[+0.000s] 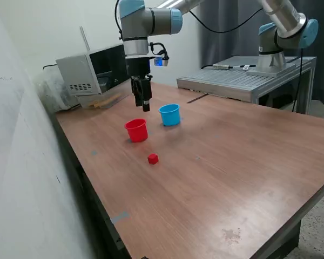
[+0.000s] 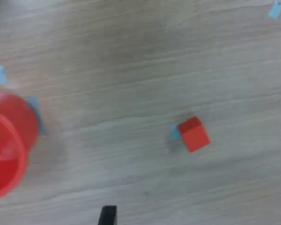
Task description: Place red objects in the red bin, and blue objects in the blue bin.
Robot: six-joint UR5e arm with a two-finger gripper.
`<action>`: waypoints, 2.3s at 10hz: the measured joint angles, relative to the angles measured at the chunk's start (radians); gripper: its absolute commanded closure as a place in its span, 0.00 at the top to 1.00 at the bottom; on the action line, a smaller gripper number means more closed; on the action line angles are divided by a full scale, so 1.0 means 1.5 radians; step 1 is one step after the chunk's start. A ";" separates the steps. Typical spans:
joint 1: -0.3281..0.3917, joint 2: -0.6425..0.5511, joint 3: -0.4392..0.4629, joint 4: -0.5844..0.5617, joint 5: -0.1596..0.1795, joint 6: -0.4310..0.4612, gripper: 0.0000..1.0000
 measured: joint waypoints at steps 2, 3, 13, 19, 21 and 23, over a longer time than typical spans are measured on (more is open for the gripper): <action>0.011 0.014 -0.009 -0.007 0.000 -0.031 1.00; 0.014 0.025 -0.013 -0.010 0.000 -0.045 1.00; 0.040 0.158 -0.062 -0.042 0.000 -0.149 1.00; 0.040 0.173 -0.078 -0.056 -0.001 -0.166 1.00; 0.040 0.182 -0.085 -0.057 -0.001 -0.170 1.00; 0.040 0.187 -0.092 -0.058 -0.003 -0.173 0.00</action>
